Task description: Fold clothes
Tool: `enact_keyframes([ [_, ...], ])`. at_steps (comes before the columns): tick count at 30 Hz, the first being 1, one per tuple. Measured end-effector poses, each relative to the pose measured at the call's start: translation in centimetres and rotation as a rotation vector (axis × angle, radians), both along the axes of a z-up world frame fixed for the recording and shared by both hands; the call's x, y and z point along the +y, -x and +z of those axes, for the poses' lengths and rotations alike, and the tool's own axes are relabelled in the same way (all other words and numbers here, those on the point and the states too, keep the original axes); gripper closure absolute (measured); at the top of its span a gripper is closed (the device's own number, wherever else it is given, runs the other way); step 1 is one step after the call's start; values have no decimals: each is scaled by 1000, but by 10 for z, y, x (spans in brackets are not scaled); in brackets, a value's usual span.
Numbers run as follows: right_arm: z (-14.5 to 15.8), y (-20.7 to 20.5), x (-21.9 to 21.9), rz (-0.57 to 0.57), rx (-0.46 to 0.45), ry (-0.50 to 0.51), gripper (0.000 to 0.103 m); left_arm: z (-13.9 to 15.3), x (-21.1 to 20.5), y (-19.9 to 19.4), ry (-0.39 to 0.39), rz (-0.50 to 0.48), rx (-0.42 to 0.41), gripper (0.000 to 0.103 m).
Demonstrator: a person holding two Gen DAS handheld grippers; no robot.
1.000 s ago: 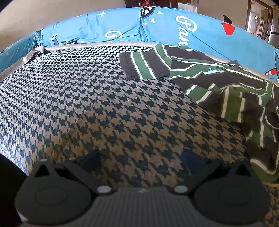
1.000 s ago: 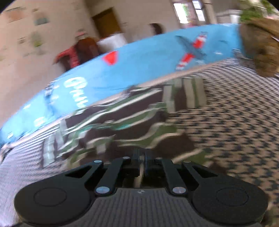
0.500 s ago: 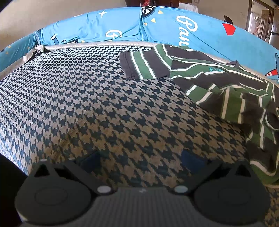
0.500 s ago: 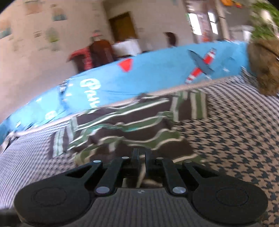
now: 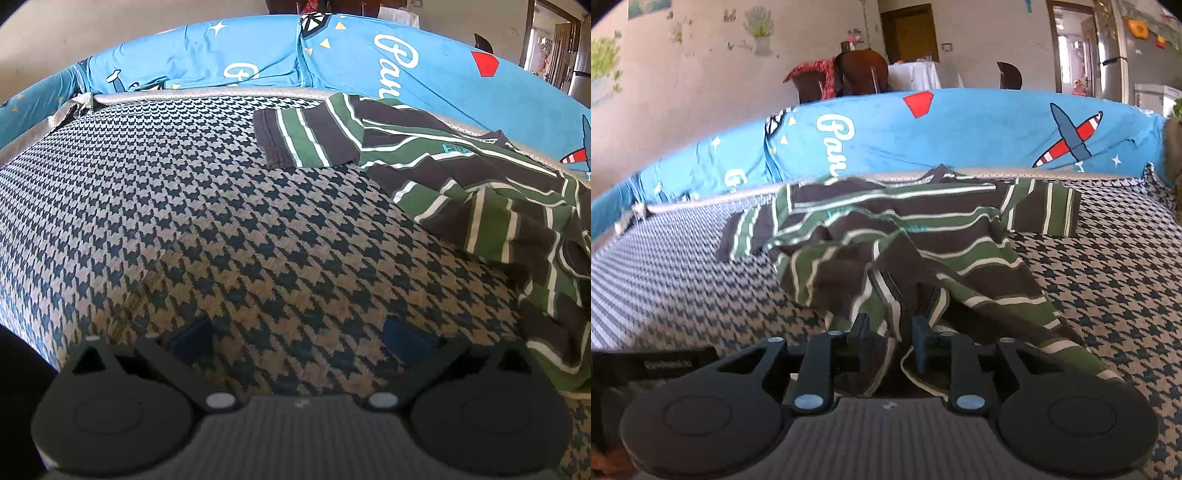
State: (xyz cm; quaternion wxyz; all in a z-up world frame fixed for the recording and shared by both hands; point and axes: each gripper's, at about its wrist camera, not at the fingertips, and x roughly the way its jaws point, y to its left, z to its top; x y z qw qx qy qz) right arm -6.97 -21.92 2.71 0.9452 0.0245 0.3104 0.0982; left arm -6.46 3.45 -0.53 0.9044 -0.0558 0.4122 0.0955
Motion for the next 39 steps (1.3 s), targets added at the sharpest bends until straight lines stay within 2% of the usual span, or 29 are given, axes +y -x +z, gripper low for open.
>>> enact_keyframes([
  [3,-5,-2,4,7,12,26,80,1,0,0,6,-4,0,0],
  [5,-7,-2,7,13,17,33,92,1,0,0,10,-6,-1,0],
  [7,-5,1,7,22,15,11,96,1,0,0,14,-8,0,0],
  [12,3,7,7,54,9,-48,96,3,4,0,42,-2,-5,0],
  [17,19,21,12,187,12,-200,96,6,12,2,75,12,-8,0],
  [26,39,49,37,362,21,-338,96,18,39,10,279,-9,-18,0],
  [32,56,54,58,427,10,-409,96,44,63,19,349,7,-106,0],
  [39,74,54,87,479,-15,-444,96,63,100,31,373,74,-188,0],
])
